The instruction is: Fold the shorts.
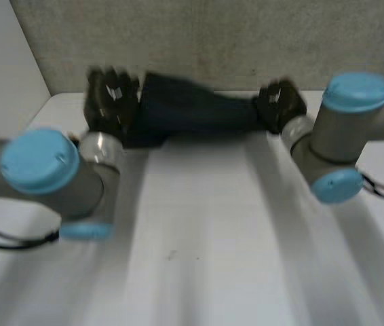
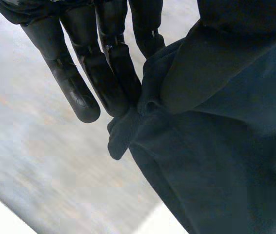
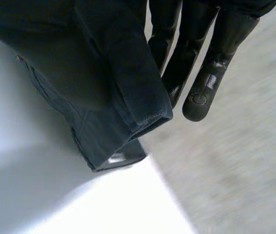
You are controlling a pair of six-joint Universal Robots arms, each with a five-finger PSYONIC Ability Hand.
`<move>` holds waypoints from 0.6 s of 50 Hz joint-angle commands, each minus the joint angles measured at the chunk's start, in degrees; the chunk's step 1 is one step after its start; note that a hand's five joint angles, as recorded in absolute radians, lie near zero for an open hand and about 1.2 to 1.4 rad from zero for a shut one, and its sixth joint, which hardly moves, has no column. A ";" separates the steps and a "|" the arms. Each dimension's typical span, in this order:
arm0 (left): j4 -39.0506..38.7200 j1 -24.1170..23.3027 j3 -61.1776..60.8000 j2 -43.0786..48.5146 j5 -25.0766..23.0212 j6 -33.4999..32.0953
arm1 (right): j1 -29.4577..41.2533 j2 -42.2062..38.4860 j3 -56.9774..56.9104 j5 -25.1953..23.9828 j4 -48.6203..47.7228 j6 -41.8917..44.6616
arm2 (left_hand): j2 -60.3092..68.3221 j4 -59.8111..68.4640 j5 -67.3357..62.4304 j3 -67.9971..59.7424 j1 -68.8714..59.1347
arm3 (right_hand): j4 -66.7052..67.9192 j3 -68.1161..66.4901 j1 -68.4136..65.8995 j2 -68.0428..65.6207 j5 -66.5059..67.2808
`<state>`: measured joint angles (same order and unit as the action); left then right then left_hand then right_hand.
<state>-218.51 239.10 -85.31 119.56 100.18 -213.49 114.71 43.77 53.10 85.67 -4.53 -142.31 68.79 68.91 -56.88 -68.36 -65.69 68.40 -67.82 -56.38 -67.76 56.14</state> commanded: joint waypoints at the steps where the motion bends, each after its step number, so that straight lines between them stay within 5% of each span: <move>1: 7.21 -1.62 -5.82 5.69 0.19 0.00 | -0.62 -2.73 6.65 -0.07 2.33 0.37 | 11.21 11.09 -13.12 -11.64 -14.31 | 11.60 -12.18 -23.62 -12.24 13.86; 19: 29.62 -3.99 -19.80 -11.36 0.19 -0.70 | -1.06 20.48 35.30 -5.78 7.08 0.54 | 11.21 11.09 -13.12 -11.64 -14.31 | 11.60 -12.18 -23.62 -12.24 13.86; 30: 38.60 -8.30 -27.88 -17.51 0.63 -0.08 | -5.28 30.41 52.80 -6.40 8.31 9.94 | 11.21 11.09 -13.12 -11.64 -14.31 | 11.60 -12.18 -23.62 -12.24 13.86</move>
<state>-181.70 232.13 -109.46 105.53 100.51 -213.94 112.80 69.15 97.82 79.30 3.33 -137.89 68.86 68.91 -56.88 -68.41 -65.69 68.39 -68.14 -56.38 -67.75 56.15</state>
